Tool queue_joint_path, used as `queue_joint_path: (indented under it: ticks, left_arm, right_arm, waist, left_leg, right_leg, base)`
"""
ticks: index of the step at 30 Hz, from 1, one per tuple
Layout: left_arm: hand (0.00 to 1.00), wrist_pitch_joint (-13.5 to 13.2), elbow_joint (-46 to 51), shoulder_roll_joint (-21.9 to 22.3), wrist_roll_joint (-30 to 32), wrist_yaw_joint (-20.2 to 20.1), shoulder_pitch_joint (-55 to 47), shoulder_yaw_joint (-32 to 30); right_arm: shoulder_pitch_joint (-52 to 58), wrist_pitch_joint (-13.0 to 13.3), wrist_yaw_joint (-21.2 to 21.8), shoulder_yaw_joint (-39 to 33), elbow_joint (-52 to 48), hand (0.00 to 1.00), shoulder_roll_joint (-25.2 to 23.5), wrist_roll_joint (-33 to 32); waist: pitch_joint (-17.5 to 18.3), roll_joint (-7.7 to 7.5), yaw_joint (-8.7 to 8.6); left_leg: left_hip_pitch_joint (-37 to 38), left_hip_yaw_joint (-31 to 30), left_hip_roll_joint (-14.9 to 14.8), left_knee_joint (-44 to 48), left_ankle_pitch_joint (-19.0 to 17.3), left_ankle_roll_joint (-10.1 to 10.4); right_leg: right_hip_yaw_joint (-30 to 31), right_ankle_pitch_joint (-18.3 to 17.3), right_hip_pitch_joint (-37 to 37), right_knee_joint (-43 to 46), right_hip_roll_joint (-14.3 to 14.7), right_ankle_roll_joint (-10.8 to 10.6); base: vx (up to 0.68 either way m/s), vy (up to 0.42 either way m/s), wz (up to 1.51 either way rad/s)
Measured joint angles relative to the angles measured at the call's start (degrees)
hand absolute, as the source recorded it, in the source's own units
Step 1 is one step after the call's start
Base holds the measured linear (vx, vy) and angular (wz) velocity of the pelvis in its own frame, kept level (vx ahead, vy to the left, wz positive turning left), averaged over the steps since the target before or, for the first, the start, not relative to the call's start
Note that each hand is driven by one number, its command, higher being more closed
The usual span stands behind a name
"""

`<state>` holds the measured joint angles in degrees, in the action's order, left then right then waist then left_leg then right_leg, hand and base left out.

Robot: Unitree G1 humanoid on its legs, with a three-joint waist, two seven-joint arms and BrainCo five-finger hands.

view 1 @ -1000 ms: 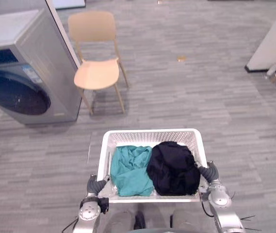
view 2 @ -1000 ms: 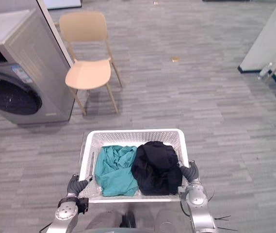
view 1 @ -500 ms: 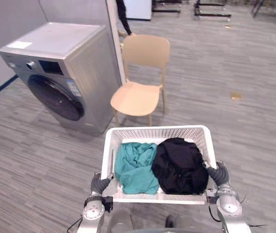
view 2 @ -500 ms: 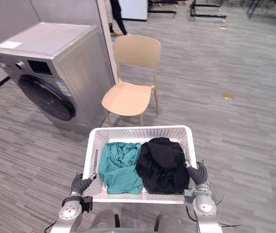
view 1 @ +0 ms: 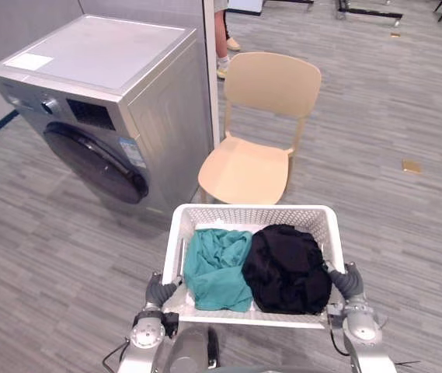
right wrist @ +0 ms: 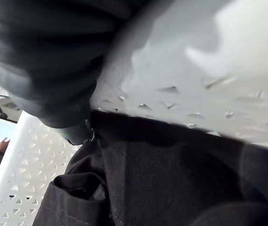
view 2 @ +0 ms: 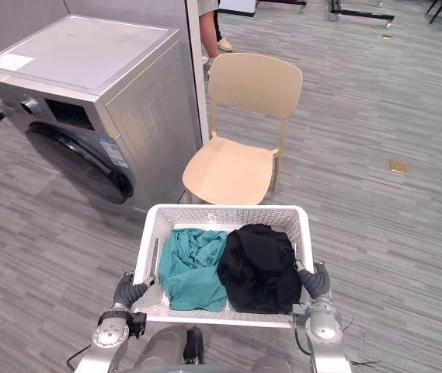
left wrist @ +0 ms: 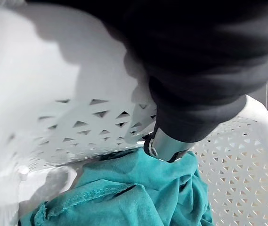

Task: Pick up the laundry basket with both hands and put the clothes into the washing machine.

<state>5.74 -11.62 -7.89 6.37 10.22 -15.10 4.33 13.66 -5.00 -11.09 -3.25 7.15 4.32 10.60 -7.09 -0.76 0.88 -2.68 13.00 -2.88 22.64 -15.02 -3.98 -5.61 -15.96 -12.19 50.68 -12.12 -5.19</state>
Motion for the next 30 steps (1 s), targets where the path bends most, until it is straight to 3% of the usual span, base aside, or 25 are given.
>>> queue_joint_path:
  ticks: [2, 4, 5, 6, 7, 8, 10, 11, 12, 14, 15, 17, 19, 20, 21, 22, 23, 26, 28, 30]
  left_arm:
    - [1.00, 0.0, 0.1, -0.1, 0.0, 0.0, 0.3, 0.1]
    - [1.00, 0.0, 0.1, -0.1, 0.0, 0.0, 0.3, 0.5]
    - [1.00, 0.0, 0.0, -0.1, 0.0, 0.0, 0.5, 0.9]
    - [1.00, 0.0, 0.0, -0.2, 0.0, 0.0, 0.4, 1.3]
    - [1.00, 0.0, -0.3, 0.0, 0.0, 0.0, 0.6, 1.5]
    - [1.00, 0.0, -0.3, 0.0, 0.0, 0.0, 1.0, 1.8]
    - [1.00, 0.0, -0.2, 0.6, 0.5, -0.1, 1.7, 1.7]
    - [1.00, 0.0, -0.2, 1.0, 0.8, -0.1, 1.5, 1.7]
    - [1.00, 0.0, 0.5, 1.8, 0.8, -0.2, 0.7, 1.6]
    - [1.00, -0.1, 3.1, 3.2, 0.8, -0.2, -1.8, 0.7]
    - [1.00, -0.2, 3.7, 3.6, 0.8, -0.2, -2.3, 0.5]
    - [1.00, -0.6, 5.1, 4.4, 0.8, -0.2, -2.3, -0.2]
    - [1.00, -0.8, 5.2, 4.6, 0.8, -0.2, -2.3, -0.3]
    - [1.00, -0.8, 5.2, 4.6, 0.8, -0.2, -2.1, -0.3]
    - [1.00, -0.8, 5.2, 4.6, 0.8, -0.1, -2.0, -0.3]
    - [1.00, -0.8, 5.0, 4.8, 0.9, -0.1, -1.6, -0.1]
    - [1.00, -0.8, 4.6, 4.9, 0.9, 0.1, -1.1, 0.0]
    - [1.00, -0.7, 4.1, 2.8, 0.9, 0.8, 2.0, 0.0]
    - [1.00, -0.7, 4.1, 1.8, 0.8, 2.0, 5.2, 0.0]
    - [1.00, -0.8, 4.1, 1.2, 0.7, 4.0, 10.3, -0.2]
  right_arm:
    - [-0.1, 0.0, 0.0, -0.1, -0.5, 1.00, 0.0, 0.2]
    - [0.0, 0.0, 0.0, 0.1, -0.5, 1.00, 0.2, 0.2]
    - [0.0, -0.1, 0.0, 0.0, -0.4, 1.00, 0.5, 0.2]
    - [0.1, -0.1, 0.0, 0.0, -0.4, 1.00, 0.8, 0.2]
    - [0.0, -0.1, 0.0, -0.1, -0.4, 1.00, 1.1, 0.2]
    - [-0.1, -0.1, 0.0, -0.1, -1.0, 1.00, 1.3, 0.2]
    - [0.6, -0.1, 0.0, -0.5, -1.5, 1.00, 1.3, 0.1]
    - [1.9, -0.1, 0.0, -1.1, -3.0, 1.00, 1.1, 0.0]
    - [4.3, -0.1, 0.0, -1.1, -6.2, 1.00, 0.8, -0.1]
    - [6.1, -0.1, -0.1, -0.6, -9.9, 1.00, 2.0, -0.6]
    - [6.2, -0.1, -0.1, -0.6, -10.3, 1.00, 2.1, -0.9]
    - [5.9, -0.1, -0.6, -0.6, -11.1, 1.00, 2.0, -1.0]
    - [5.4, -0.1, -0.6, -0.4, -11.1, 1.00, 2.0, -1.1]
    - [5.3, -0.1, -0.8, -0.4, -10.9, 1.00, 2.1, -1.0]
    - [5.1, -0.1, -1.1, -0.4, -10.6, 1.00, 2.3, -1.0]
    - [4.7, -0.1, -1.4, -0.8, -10.0, 1.00, 2.5, -1.0]
    - [3.5, -0.1, -1.2, -1.2, -8.6, 1.00, 2.1, -1.0]
    - [1.7, -0.1, -1.8, -1.4, -7.9, 1.00, 0.6, -1.1]
    - [-2.0, -0.1, -2.7, -1.3, -7.4, 1.00, 0.6, -1.6]
    - [-8.1, -0.1, -4.2, -1.4, -4.8, 1.00, 0.9, -3.6]
  waist:
    - [0.0, -0.15, -0.12]
    - [0.2, -0.43, -0.16]
    - [0.1, -0.34, -0.51]
    - [0.2, -0.21, -1.34]
    - [0.3, 0.49, -1.67]
    - [0.3, 0.92, -1.69]
    - [0.1, 1.28, -2.14]
    - [-0.6, 1.41, -2.72]
    - [-1.1, 2.38, -2.70]
    - [-1.4, 3.71, -0.84]
    - [-1.1, 4.15, -0.23]
    - [-0.9, 4.12, 0.17]
    - [-0.7, 3.76, 0.90]
    - [-0.6, 3.78, 1.35]
    - [-0.6, 3.77, 1.41]
    - [-0.4, 4.14, 1.42]
    - [-0.3, 4.08, 1.33]
    - [-0.8, 0.74, 0.78]
    - [-1.6, 0.00, 0.75]
    - [-3.9, 0.46, 1.19]
  left_leg:
    - [2.8, 0.7, 0.0, -2.4, -1.0, 0.8]
    - [4.8, 1.5, -0.1, -3.9, -1.5, 1.7]
    - [6.6, 1.5, 0.0, -5.1, -1.9, 2.4]
    - [7.8, 1.1, 0.1, -6.2, -1.9, 2.6]
    - [8.5, 0.8, -0.3, -7.2, -1.7, 3.0]
    - [9.0, 0.2, -0.6, -8.9, -0.5, 4.8]
    - [9.0, -1.3, -1.6, -6.7, -0.1, 5.4]
    - [7.4, -2.2, -3.0, 1.5, -0.2, 5.6]
    - [3.2, -2.1, -5.7, 15.5, 1.2, 6.9]
    - [-4.1, -2.4, -10.9, 33.4, 6.6, 7.2]
    - [-5.8, -2.6, -11.9, 36.2, 6.4, 7.0]
    - [-10.2, -1.7, -12.8, 34.5, 2.8, 4.3]
    - [-10.9, -2.5, -11.9, 22.9, 0.3, 4.2]
    - [-10.8, -4.3, -10.7, 14.8, 0.3, 4.8]
    - [-10.4, -5.7, -9.9, 10.4, 0.6, 5.3]
    - [-9.1, -7.8, -8.9, 1.6, 3.3, 6.9]
    - [-7.6, -8.0, -8.5, -2.6, 8.6, 9.3]
    - [-8.3, -4.8, -5.5, -2.8, 9.2, 8.3]
    - [-11.3, -2.7, -4.5, -2.3, 9.4, 7.0]
    - [-15.1, -0.9, -4.0, -1.2, 8.9, 5.6]
  right_leg:
    - [-3.0, -0.2, -4.7, -8.6, 3.6, 0.7]
    - [-5.2, 1.9, -5.5, -19.3, 5.6, 1.8]
    - [-5.8, 9.5, -5.5, -28.2, 7.1, 4.1]
    - [-6.1, 14.9, -4.4, -31.0, 7.4, 5.0]
    - [-6.7, 15.4, -3.8, -31.6, 8.1, 6.2]
    - [-7.0, 14.5, -3.6, -31.3, 8.4, 6.8]
    - [-8.5, 12.0, -2.3, -30.1, 8.5, 7.3]
    - [-9.9, 10.3, 1.0, -30.6, 8.7, 7.2]
    - [-10.5, 8.6, 4.3, -30.9, 9.7, 7.4]
    - [-9.3, 5.9, 7.2, -31.0, 12.0, 8.9]
    - [-9.0, 5.3, 7.9, -31.0, 12.3, 9.0]
    - [-7.1, 4.7, 10.4, -33.2, 12.3, 8.9]
    - [-5.0, 4.7, 11.0, -34.4, 11.7, 8.9]
    - [-3.8, 5.4, 10.8, -34.5, 11.3, 7.5]
    - [-3.4, 5.5, 10.8, -34.6, 11.0, 7.2]
    - [-2.8, 5.8, 10.8, -34.8, 10.9, 6.0]
    - [-1.4, 5.3, 10.8, -34.6, 10.5, 4.3]
    - [0.0, 5.8, 8.0, -33.8, 6.7, 1.8]
    - [1.5, 6.2, 3.8, -32.1, 5.3, 0.8]
    - [2.7, 6.8, -1.2, -30.5, 4.8, -0.2]
  base:
    - [0.24, -0.008, -0.19]
    - [0.24, -0.027, -0.16]
    - [0.31, -0.050, 0.03]
    - [0.35, -0.056, 0.04]
    - [0.37, -0.069, 0.04]
    - [0.33, -0.097, 0.09]
    - [0.29, -0.136, 0.32]
    - [0.27, -0.176, 0.47]
    - [0.27, -0.165, 0.32]
    - [0.23, -0.069, -0.32]
    - [0.25, -0.011, -0.45]
    - [0.25, 0.011, -0.29]
    - [0.30, 0.091, -0.55]
    - [0.34, 0.168, -0.60]
    - [0.34, 0.220, -0.52]
    - [0.28, 0.227, -0.54]
    - [0.28, 0.224, -0.52]
    - [0.18, 0.213, -0.29]
    - [0.07, 0.201, -0.37]
    - [-0.04, 0.176, -0.33]
